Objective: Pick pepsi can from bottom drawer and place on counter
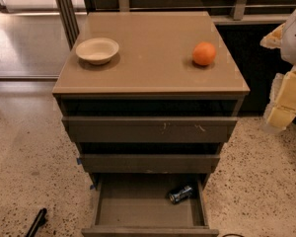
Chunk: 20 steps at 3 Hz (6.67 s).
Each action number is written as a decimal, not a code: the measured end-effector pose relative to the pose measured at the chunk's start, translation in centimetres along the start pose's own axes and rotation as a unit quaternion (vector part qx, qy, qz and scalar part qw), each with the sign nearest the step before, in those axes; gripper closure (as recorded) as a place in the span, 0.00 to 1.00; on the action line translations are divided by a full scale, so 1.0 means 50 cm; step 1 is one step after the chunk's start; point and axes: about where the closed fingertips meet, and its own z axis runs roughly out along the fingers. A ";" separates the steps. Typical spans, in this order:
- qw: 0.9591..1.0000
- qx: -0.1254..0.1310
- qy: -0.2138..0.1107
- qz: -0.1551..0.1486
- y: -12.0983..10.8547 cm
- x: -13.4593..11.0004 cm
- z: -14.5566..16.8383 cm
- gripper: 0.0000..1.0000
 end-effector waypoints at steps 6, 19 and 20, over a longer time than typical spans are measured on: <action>0.987 -0.066 -0.149 0.009 0.132 0.076 0.277 0.00; 0.972 -0.101 -0.204 0.061 0.238 0.351 0.964 0.00; 0.966 -0.131 -0.211 0.076 0.265 0.358 1.050 0.00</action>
Offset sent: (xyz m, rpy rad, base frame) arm -0.0066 -0.0079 -0.0451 0.0735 -0.0812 0.0063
